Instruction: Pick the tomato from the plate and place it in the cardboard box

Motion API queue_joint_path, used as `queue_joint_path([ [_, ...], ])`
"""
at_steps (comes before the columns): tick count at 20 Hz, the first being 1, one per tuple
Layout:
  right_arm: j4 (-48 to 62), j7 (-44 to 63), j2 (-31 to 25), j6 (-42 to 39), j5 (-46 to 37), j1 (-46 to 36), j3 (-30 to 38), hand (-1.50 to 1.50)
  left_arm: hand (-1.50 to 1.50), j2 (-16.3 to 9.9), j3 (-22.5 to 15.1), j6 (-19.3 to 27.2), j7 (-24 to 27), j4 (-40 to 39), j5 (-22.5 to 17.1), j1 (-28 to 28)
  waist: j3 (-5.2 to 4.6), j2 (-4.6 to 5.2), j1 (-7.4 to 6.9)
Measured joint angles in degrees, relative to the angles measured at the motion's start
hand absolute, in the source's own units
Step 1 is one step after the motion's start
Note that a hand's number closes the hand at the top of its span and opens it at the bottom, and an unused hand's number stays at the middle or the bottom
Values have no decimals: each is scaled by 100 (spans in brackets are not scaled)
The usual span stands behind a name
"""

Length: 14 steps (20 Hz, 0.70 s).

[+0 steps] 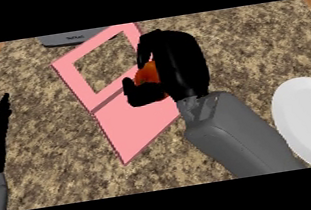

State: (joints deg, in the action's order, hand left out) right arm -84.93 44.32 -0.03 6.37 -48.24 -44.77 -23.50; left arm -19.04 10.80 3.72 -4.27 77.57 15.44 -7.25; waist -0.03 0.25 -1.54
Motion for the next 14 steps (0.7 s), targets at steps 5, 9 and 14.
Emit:
queue_joint_path([
  [5, 1665, -284, 2, 878, 580, -808, -68, 150, 0, 45, -27, -7, 40, -22, 26, -36, 0, 18, -57],
  [9, 2924, -405, 3, 1451, 931, -1416, -220, 150, 0, 50, -55, -31, -28, -28, 53, -138, -2, 37, -129],
  [14, 3983, -501, 3, 2002, 1692, -1742, -232, -150, 0, 93, -132, -63, 15, 28, 84, -147, -1, 72, -247],
])
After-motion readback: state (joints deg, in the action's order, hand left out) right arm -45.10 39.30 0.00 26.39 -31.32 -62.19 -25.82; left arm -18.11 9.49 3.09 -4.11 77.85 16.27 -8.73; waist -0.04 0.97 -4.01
